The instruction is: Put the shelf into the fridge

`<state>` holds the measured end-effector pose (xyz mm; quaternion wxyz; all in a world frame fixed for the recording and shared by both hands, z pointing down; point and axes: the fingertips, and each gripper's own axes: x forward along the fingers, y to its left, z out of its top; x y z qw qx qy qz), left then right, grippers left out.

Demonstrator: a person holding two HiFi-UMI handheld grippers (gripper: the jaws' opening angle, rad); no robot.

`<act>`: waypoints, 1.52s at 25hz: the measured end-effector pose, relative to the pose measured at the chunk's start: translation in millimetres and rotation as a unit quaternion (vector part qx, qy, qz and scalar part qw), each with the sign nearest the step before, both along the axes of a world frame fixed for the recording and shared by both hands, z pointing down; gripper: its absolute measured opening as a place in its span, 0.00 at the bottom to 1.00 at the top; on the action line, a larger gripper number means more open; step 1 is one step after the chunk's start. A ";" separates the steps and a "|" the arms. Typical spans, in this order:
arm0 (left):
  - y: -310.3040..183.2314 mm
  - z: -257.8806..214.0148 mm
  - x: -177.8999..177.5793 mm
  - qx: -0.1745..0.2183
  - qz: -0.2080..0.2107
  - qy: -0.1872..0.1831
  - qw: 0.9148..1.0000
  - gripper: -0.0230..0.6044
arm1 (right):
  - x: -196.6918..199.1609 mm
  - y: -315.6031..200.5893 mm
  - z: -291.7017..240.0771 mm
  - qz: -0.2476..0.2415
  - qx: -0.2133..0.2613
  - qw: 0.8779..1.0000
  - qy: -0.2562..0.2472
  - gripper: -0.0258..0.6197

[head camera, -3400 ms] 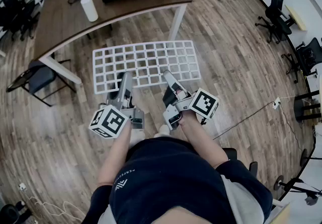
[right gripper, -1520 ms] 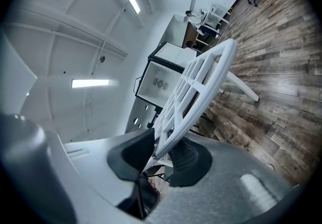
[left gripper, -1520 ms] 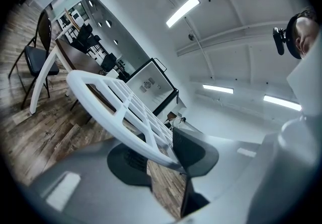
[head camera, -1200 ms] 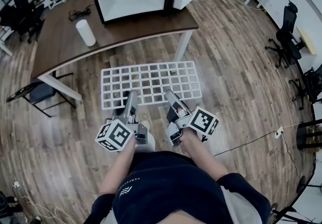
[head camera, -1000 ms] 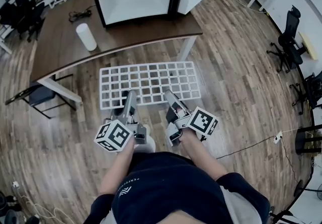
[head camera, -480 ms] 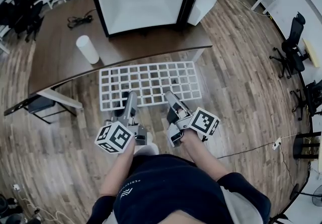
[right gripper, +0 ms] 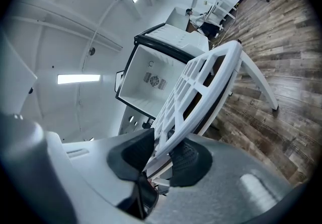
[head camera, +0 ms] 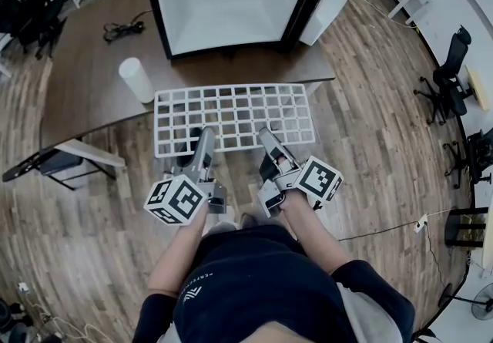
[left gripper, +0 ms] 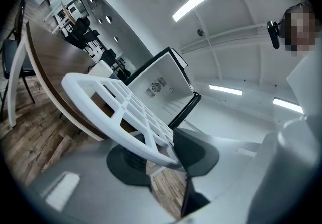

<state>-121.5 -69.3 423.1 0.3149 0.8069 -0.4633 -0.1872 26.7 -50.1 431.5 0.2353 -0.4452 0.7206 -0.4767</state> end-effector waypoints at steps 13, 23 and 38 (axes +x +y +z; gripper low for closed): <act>-77.6 -19.0 23.6 0.009 -0.041 -0.003 0.999 0.27 | 24.1 -89.3 -19.6 -0.042 0.012 0.999 0.000 0.17; -146.7 -38.7 37.9 0.024 -0.085 -0.003 0.996 0.27 | 38.7 -170.0 -39.1 -0.093 0.031 0.995 -0.012 0.17; -190.9 -44.9 41.5 -0.002 -0.099 -0.008 0.995 0.27 | 41.7 -216.0 -51.8 -0.127 0.037 0.991 -0.007 0.16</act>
